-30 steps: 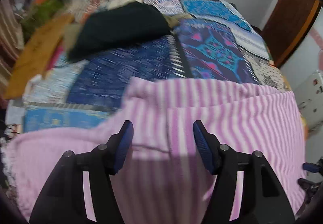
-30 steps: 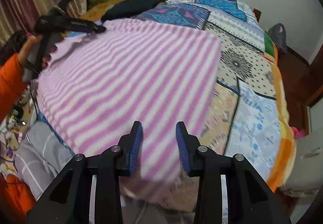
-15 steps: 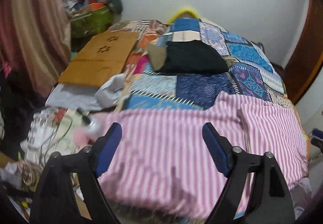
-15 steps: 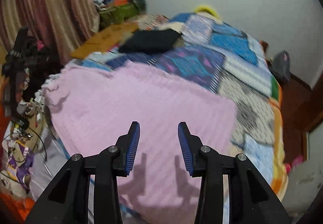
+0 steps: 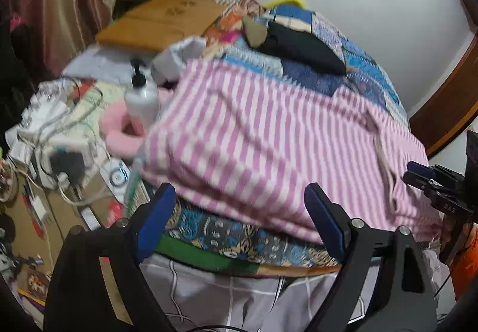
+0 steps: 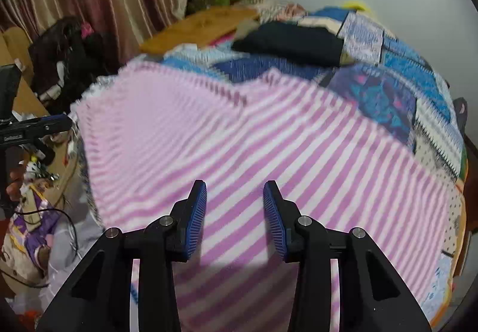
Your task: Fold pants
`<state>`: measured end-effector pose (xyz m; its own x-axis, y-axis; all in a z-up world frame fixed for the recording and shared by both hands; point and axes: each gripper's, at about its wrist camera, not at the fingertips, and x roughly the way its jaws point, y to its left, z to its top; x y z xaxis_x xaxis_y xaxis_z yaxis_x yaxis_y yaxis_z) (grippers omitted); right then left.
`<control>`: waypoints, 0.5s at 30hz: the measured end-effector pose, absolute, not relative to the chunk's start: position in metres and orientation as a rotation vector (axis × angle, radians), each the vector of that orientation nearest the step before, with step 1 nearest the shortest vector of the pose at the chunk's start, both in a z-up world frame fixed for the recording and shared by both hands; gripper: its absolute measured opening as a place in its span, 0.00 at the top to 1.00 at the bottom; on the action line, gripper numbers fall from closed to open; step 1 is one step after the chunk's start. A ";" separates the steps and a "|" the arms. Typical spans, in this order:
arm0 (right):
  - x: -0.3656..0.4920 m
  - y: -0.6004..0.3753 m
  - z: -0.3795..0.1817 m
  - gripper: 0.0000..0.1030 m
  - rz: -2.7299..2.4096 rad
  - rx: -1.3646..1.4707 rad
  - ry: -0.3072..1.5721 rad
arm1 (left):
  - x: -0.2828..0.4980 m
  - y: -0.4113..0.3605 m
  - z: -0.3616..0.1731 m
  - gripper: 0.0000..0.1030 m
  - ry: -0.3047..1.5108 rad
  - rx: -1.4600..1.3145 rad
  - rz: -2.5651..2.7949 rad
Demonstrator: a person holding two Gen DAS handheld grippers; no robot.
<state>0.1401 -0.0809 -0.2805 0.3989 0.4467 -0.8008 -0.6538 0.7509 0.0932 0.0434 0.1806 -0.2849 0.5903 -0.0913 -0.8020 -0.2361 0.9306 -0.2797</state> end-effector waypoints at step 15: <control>0.135 -0.078 -0.288 0.60 0.718 -0.285 0.907 | 0.051 0.197 -0.323 0.09 0.925 -0.569 0.018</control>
